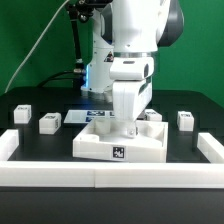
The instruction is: Assemble one leg
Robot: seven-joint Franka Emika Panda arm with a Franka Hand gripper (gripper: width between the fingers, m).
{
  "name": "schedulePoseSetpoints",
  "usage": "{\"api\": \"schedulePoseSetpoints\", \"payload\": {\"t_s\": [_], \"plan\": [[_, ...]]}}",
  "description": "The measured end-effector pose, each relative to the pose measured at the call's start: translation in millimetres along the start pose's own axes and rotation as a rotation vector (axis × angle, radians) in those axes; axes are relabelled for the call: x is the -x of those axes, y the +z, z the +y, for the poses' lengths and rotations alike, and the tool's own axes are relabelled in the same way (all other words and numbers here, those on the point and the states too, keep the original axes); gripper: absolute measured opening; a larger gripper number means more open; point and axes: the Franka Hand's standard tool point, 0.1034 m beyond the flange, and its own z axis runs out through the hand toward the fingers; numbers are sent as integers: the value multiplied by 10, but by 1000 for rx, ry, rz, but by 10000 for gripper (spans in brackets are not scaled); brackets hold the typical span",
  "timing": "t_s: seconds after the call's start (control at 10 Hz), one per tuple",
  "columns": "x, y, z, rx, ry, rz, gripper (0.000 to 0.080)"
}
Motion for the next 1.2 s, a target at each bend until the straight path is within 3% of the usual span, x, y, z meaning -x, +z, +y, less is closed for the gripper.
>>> {"api": "schedulePoseSetpoints", "payload": {"t_s": [0.1,0.2,0.3,0.4,1.0,1.2], "plan": [[0,0,0,0,0,0,412],[0,0,-1,0,0,0,412],[0,0,-1,0,0,0,211],[0,0,-1,0,0,0,75],[3,1,0,-1,3,0,58],[75,-3,30,0,-69,-1,58]]}}
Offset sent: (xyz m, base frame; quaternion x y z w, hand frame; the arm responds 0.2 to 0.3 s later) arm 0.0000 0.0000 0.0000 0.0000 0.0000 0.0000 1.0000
